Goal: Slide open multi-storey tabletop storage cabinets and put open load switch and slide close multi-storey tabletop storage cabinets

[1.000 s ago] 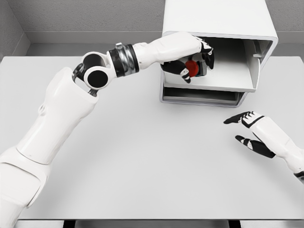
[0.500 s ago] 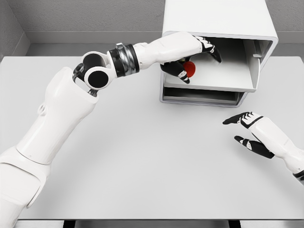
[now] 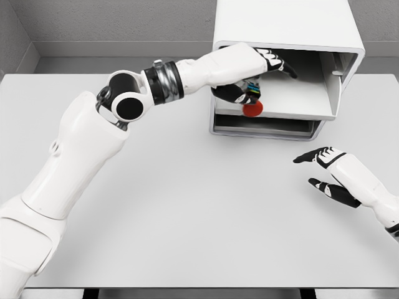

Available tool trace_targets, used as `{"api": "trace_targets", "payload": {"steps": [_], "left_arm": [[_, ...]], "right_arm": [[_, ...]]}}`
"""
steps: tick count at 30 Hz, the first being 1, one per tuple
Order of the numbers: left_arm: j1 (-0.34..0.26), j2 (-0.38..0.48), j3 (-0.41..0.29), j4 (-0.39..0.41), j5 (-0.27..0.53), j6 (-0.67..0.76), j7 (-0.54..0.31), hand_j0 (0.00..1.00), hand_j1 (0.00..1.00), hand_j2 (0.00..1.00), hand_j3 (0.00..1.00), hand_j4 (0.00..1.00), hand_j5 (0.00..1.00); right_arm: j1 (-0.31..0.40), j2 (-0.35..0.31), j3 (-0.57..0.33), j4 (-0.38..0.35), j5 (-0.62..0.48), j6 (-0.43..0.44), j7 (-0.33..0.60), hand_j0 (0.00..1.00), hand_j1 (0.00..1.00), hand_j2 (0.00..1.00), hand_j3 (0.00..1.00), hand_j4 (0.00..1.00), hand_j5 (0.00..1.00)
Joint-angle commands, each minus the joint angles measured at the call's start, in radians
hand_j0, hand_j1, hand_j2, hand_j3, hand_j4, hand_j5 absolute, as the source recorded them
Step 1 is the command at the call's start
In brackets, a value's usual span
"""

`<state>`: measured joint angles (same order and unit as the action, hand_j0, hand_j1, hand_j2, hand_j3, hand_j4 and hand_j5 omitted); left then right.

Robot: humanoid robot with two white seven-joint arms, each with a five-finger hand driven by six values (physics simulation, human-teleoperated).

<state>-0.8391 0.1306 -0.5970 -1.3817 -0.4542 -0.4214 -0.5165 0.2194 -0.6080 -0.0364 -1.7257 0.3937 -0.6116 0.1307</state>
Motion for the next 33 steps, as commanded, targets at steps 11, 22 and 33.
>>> {"api": "trace_targets", "payload": {"steps": [11, 22, 33], "left_arm": [[0.029, 0.011, 0.002, -0.154, 0.011, 0.000, -0.002, 0.81, 0.81, 0.81, 0.81, 0.81, 0.81], [0.166, 0.161, 0.183, -0.419, 0.057, -0.189, 0.003, 1.00, 1.00, 1.00, 1.00, 1.00, 1.00], [0.594, 0.426, 0.713, -0.384, 0.305, -0.189, -0.002, 1.00, 1.00, 1.00, 1.00, 1.00, 1.00]], "right_arm": [[-0.028, -0.003, 0.001, -0.014, -0.013, 0.001, 0.003, 0.70, 0.70, 0.70, 0.70, 0.70, 0.70], [-0.038, -0.004, 0.001, -0.026, -0.019, 0.001, 0.032, 0.70, 0.70, 0.70, 0.70, 0.70, 0.70], [-0.054, -0.003, 0.006, -0.040, -0.019, 0.001, 0.035, 0.72, 0.72, 0.72, 0.72, 0.72, 0.72]]}}
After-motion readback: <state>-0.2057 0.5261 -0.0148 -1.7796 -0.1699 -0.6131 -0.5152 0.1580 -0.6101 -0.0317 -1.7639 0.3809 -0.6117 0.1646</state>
